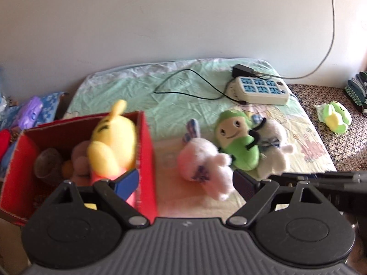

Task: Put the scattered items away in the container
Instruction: 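Withdraw the right gripper from the box toward the white plush bunny, then lower the right gripper onto the white bunny and close on it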

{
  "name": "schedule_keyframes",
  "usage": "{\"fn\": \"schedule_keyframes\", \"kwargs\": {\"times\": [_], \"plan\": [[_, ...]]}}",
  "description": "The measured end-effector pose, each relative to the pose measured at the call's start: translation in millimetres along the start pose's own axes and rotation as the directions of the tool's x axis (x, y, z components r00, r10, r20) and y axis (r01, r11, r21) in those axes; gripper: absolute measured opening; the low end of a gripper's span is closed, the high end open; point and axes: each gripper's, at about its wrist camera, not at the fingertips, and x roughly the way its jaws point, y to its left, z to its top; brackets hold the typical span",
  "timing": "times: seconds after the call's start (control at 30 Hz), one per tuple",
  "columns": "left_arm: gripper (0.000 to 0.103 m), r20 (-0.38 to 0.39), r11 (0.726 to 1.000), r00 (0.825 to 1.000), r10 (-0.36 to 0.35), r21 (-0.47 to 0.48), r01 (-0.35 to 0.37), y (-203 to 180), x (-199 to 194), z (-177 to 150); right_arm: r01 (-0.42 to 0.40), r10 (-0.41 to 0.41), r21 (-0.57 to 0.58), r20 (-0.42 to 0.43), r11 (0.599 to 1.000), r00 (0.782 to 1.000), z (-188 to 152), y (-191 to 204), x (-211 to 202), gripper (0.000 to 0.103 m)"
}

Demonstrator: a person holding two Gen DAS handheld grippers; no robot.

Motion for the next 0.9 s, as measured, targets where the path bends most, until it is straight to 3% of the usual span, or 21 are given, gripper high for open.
{"fn": "schedule_keyframes", "kwargs": {"times": [0.17,0.37,0.9], "plan": [[0.088,-0.029,0.999,0.999,-0.027,0.021,0.027,-27,22,-7,0.008,-0.008,0.029,-0.003,1.0,1.0,9,-25,0,0.027],[0.088,-0.086,0.999,0.996,-0.002,0.051,0.007,-47,52,-20,-0.015,0.019,0.063,-0.049,0.998,0.999,17,-43,14,0.027],[0.088,-0.124,0.999,0.992,0.033,0.035,-0.029,-49,85,-28,-0.07,0.067,-0.019,-0.115,0.997,0.991,48,-27,51,0.031]]}}
